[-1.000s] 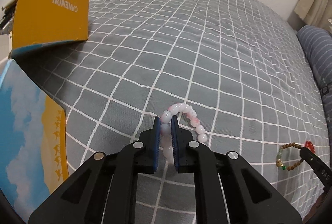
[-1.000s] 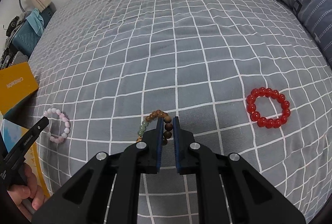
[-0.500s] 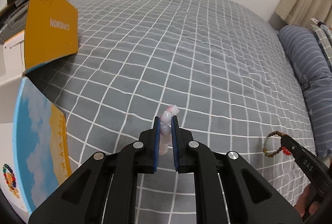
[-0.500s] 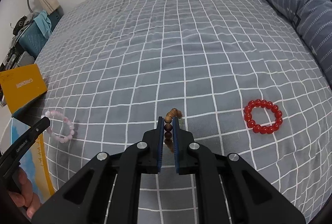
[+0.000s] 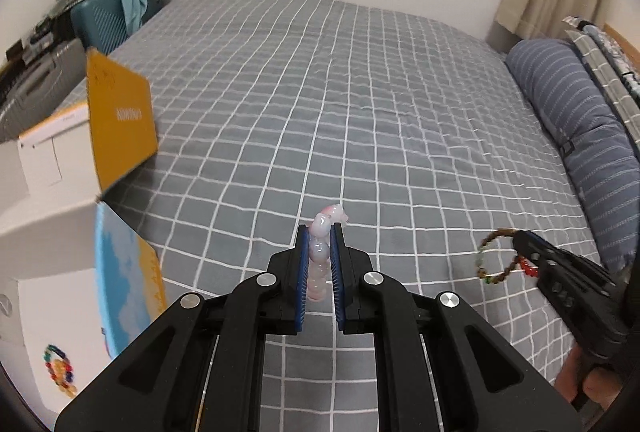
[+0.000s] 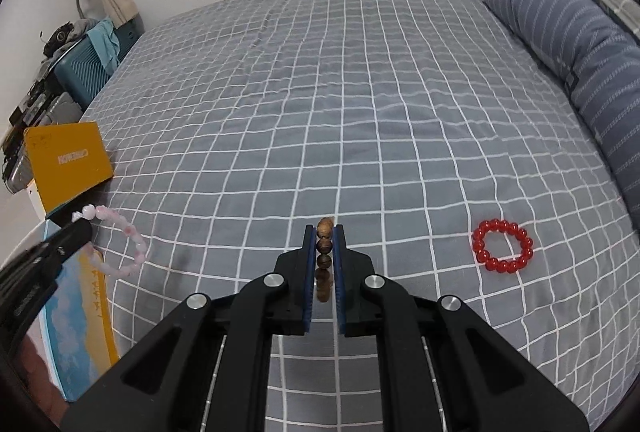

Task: Organize jewelry
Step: 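Lift and carry pink-white and wooden bead bracelets over the white box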

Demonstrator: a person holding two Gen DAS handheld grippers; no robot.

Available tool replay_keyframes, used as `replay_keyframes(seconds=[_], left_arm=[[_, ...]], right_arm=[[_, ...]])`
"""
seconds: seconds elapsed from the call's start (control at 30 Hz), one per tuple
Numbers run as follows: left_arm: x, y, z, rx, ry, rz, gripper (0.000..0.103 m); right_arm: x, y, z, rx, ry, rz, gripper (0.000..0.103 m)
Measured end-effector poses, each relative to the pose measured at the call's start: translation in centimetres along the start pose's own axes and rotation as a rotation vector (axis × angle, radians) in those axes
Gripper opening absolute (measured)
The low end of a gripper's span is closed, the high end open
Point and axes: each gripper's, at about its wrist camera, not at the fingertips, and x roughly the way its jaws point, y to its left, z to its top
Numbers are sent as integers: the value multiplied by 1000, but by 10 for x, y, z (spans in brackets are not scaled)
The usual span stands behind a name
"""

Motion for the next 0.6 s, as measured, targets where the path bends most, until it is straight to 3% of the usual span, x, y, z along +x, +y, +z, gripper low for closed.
replay_keyframes(seconds=[0.3,0.6], left_arm=[[-48,31,10,13,-51,28,10],[-93,103,6,-70,-78,78,10]], right_arm=[[-18,54,7,-69,-31,38,8],[-38,140,7,-171,-60,128,8]])
